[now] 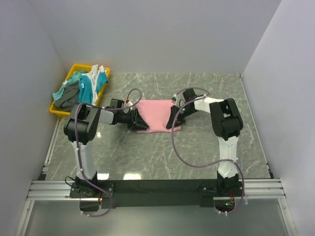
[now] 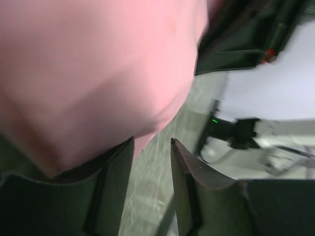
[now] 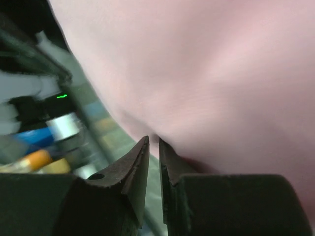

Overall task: Fold and stack the t-shirts
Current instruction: Fold the tshirt

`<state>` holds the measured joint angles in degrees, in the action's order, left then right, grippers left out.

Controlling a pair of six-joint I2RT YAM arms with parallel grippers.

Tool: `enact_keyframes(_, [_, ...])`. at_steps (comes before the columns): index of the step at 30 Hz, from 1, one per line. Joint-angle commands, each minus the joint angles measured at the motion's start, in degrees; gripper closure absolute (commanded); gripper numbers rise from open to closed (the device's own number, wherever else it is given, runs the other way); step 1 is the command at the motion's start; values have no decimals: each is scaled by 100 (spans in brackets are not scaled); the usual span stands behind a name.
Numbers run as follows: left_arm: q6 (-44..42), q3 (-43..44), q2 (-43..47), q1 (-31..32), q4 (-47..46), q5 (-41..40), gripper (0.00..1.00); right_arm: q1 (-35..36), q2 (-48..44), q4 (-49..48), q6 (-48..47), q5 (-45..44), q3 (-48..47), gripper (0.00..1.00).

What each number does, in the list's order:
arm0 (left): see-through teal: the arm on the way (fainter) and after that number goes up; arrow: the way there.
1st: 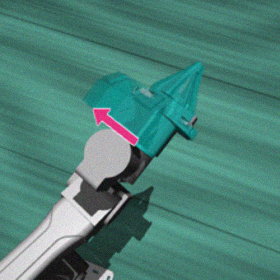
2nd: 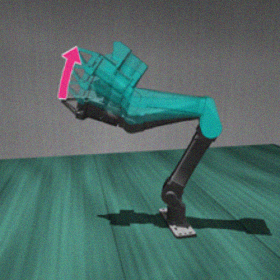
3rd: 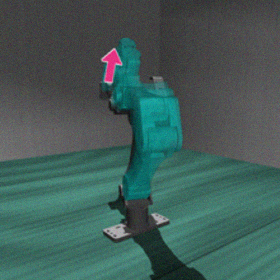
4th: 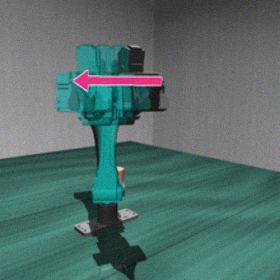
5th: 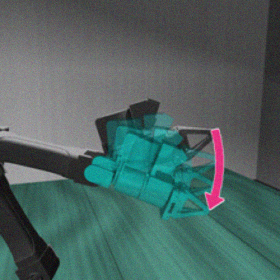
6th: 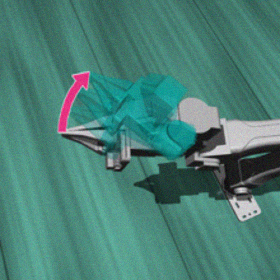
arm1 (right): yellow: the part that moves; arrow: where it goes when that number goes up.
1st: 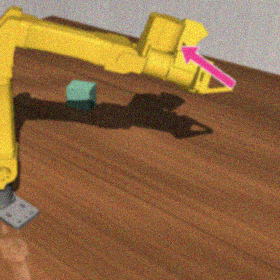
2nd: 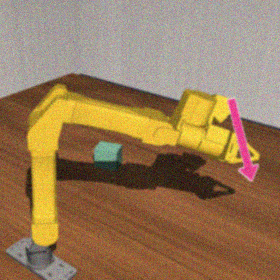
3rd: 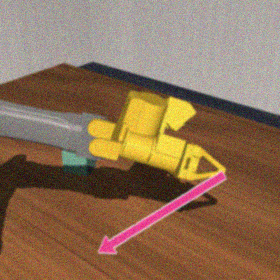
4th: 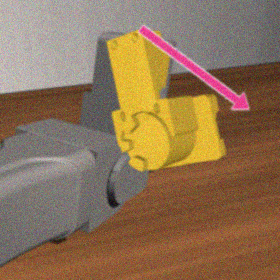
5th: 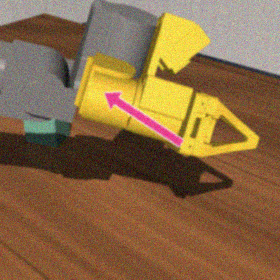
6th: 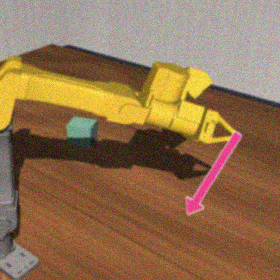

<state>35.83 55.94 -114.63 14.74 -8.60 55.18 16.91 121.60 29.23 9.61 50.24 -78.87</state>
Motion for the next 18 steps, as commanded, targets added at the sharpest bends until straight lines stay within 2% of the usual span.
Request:
enact_keyframes(1, [-278,48,-437,-287,-2,-157,55,-214,301,-261,349,-119,-111,78])
enact_keyframes(5, [-796,206,-394,-384,534,-43,54,-381,207,-138,411,-260,-32,78])
enact_keyframes(8, [-1235,268,159,-341,1016,265,50,-390,-311,3,288,-383,12,78])
enact_keyframes(10, [-1640,268,782,-297,1359,379,47,-390,-967,3,244,-610,117,77])
enact_keyframes(12, [-1956,181,1596,-331,1781,266,39,-320,-1418,3,174,-979,74,73])
enact_keyframes(14, [-2001,-74,2196,-410,1888,-102,28,-136,-1981,30,138,-1953,-5,65])
enact_keyframes(15, [-1941,-162,2747,-550,1941,-208,24,-13,-2122,21,112,-2313,-93,54])
enact_keyframes(17, [-1949,-259,3225,-674,2116,-672,15,627,-2377,73,-2,-3644,-198,46])
enact_keyframes(18, [-2010,-251,3610,-822,2326,-832,12,891,-2395,100,-11,-4044,-321,41])
